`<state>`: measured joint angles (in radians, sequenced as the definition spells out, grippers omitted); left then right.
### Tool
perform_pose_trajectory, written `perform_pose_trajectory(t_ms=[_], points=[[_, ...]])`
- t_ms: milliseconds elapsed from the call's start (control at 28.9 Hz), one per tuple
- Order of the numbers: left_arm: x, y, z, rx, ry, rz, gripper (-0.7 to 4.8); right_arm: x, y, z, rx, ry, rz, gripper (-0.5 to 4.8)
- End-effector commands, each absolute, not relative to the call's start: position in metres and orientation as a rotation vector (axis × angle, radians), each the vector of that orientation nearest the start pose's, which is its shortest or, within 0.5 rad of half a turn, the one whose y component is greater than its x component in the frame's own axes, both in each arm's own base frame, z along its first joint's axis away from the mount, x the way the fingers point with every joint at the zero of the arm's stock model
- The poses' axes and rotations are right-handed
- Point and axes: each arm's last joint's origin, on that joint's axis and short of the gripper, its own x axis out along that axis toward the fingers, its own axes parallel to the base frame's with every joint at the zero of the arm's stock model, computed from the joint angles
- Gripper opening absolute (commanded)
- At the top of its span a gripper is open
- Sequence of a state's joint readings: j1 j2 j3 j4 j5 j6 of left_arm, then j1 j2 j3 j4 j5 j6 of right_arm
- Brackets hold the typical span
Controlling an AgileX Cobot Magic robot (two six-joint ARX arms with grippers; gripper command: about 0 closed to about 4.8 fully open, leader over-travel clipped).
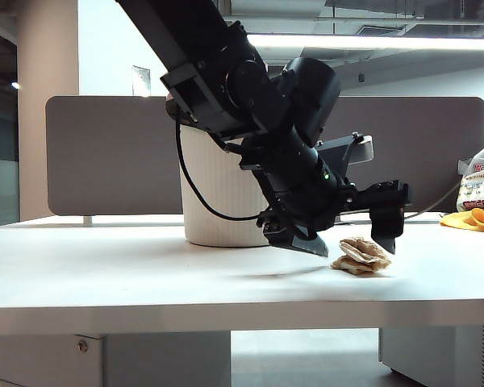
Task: Pick up all the trash on the table and put it in the trash can.
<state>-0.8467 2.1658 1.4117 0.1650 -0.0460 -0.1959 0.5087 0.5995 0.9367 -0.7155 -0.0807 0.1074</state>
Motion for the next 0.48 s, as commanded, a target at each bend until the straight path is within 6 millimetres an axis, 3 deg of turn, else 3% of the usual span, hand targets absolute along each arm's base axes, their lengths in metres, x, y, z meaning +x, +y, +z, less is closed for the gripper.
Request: perform_pose_trajectory(t_ms=[35,173,208,380,415,484], points=[[0.314,-0.3511,0.1421,0.073,0.604,-0.716,4.79,0.0889,0.0524,0.3571,0.021,0.383,0.57,-0.04],[0.3153,-0.3509,0.1396,0.07,0.605,-0.721,4.79,0.0889,0.0524,0.3571,0.021,0.383,0.569,-0.04],[0.3153,-0.3512,0.14,0.067,0.602,-0.727,4.39,0.0889,0.0524,0.3571,0.021,0.383,0.569,-0.04],[0.3155,-0.3531,0.1424,0.046,0.585,-0.769,0.48,0.0889,0.0524,0.3571,0.021,0.383,0.568,-0.04],[0.3156,-0.3532,0.1428,0.045,0.582,-0.77,0.09,0.089,0.0524,0.3571,0.021,0.383,0.568,-0.04],[0.3161,-0.3538,0.1446,0.037,0.565,-0.773,-0.06,0.089,0.0524,0.3572,0.021,0.382,0.568,-0.04]])
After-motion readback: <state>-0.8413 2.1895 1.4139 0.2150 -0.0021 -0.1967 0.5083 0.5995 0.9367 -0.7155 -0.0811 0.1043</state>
